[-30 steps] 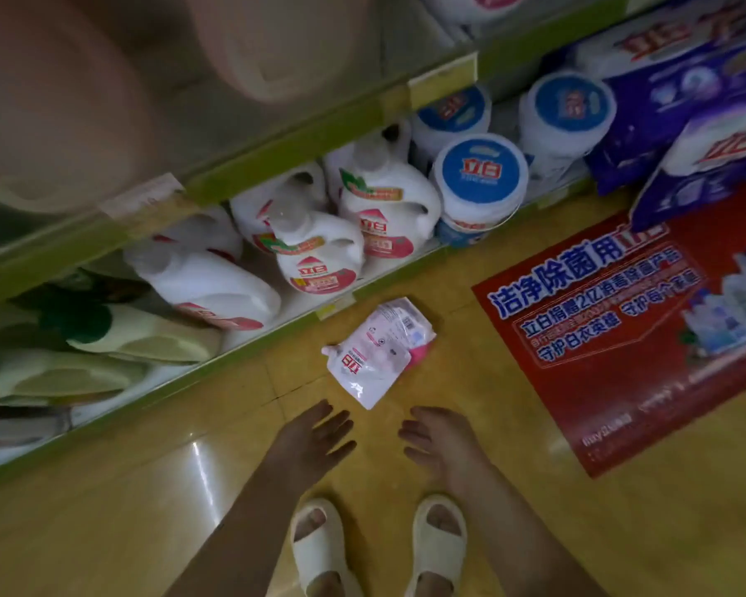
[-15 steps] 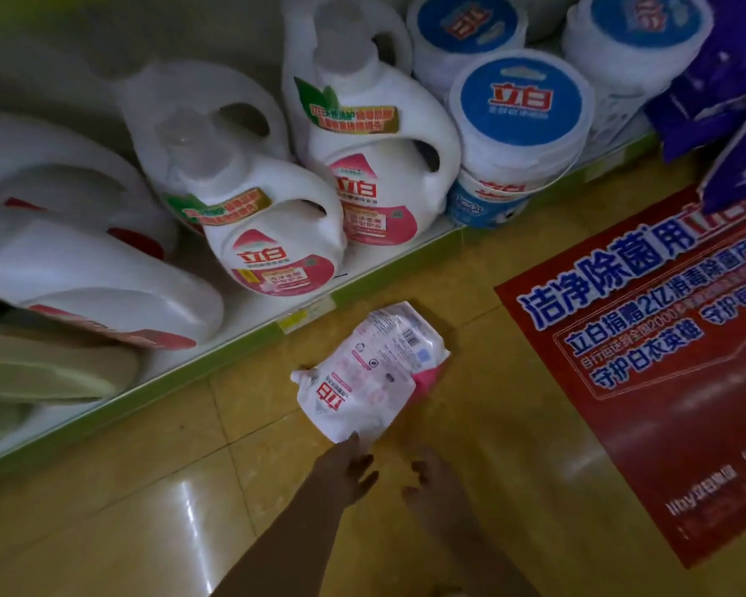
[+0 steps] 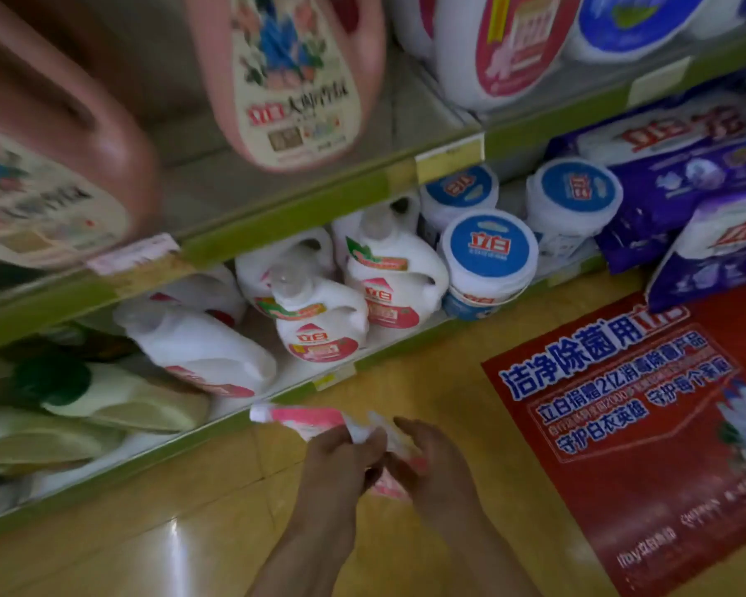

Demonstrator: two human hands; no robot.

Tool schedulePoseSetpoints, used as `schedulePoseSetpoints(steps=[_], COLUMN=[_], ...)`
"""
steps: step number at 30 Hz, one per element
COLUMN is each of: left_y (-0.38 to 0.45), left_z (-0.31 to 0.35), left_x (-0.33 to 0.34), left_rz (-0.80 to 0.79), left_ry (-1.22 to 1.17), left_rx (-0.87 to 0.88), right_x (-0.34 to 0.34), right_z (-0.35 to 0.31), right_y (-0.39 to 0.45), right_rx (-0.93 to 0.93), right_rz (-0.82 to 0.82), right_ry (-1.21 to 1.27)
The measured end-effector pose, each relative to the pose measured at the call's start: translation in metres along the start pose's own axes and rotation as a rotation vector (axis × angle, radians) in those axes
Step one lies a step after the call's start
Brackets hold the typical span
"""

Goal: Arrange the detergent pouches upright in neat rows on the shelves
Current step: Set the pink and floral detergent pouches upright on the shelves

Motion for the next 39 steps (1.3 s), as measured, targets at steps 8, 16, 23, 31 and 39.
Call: schedulePoseSetpoints(steps=[8,16,23,31,39], left_y=[-0.144,-0.213,-0.255,-0.348,-0.443], left_z=[0.11,0.254,0.354,0.459,0.541], left_x=[0.029,0.008,0.04,0.076,0.06], left_rz=[-0.183,-0.183,-0.411,-0.727,-0.405], left_ry=[0.261,0.372,0.25,-0.127,-0.277], left_rx=[0.161,0.476,0.464,0.538,0.923], right_x=[-0.064,-0.236,-0.373,-0.484,-0.543], right_z=[-0.091,-0.239,-0.373,-0.456,-0.524], right_y=[-0.115,-0.175,-0.224,-0.27,-0.287], right_rx=[0.122,-0.026,-0.357,-0.49,-0.671], right_rz=[0.123,0.184,0.228,0.279,0.23], right_ry=[0.407,0.667,0.745,0.944,0.898])
Point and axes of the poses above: each hand's wrist, its own y-axis towards the middle knuckle, its own x-axis out of the palm, z = x × y, the point moved 8 cm from there along y, towards the middle knuckle, and after that the axes turned 8 degrees about -y, right-handed, at the moved point
